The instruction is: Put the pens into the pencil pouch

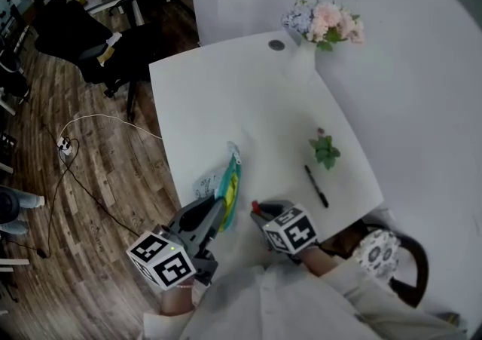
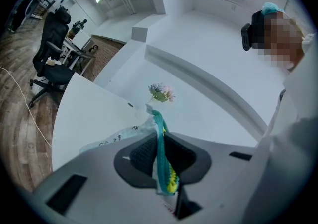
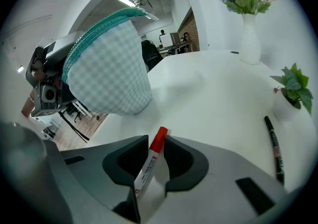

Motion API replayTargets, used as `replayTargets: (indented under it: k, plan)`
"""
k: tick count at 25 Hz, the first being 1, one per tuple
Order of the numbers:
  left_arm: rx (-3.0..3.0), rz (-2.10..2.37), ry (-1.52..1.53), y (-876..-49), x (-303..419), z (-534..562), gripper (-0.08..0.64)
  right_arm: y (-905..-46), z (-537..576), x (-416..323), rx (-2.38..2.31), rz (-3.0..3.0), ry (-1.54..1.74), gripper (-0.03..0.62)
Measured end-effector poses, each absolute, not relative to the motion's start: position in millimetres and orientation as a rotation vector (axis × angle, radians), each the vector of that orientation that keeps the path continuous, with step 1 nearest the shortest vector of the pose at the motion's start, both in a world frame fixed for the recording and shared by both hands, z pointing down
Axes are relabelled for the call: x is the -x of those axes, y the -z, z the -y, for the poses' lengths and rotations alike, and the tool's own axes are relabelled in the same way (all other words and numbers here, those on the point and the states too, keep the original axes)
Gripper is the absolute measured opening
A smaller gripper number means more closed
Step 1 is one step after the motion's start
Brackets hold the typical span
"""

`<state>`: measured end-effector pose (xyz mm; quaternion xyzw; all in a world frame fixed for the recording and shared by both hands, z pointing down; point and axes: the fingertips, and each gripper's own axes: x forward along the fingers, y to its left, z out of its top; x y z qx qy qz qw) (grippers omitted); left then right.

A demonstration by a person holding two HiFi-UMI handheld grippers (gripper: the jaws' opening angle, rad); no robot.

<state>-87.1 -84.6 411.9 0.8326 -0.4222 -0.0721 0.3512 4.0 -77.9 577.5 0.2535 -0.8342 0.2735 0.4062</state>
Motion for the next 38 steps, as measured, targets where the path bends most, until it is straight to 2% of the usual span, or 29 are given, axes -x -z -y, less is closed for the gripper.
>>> replayTargets:
  k: [7,19,38]
  plan:
    - [-2.141,1.093,0.190,-413,86,86,0.044,-577,77,-6,-0.637,2.095,-0.682,0.069]
    - [-2.164,0.999,0.248,-401,57,88,0.044,-530,102,-17,-0.767,2.327,-0.688,0.064]
    - [-2.097,0.943,0.317,-410,53,87,0.044,-329,144,12,-0.904,2.901,-0.285,0.063]
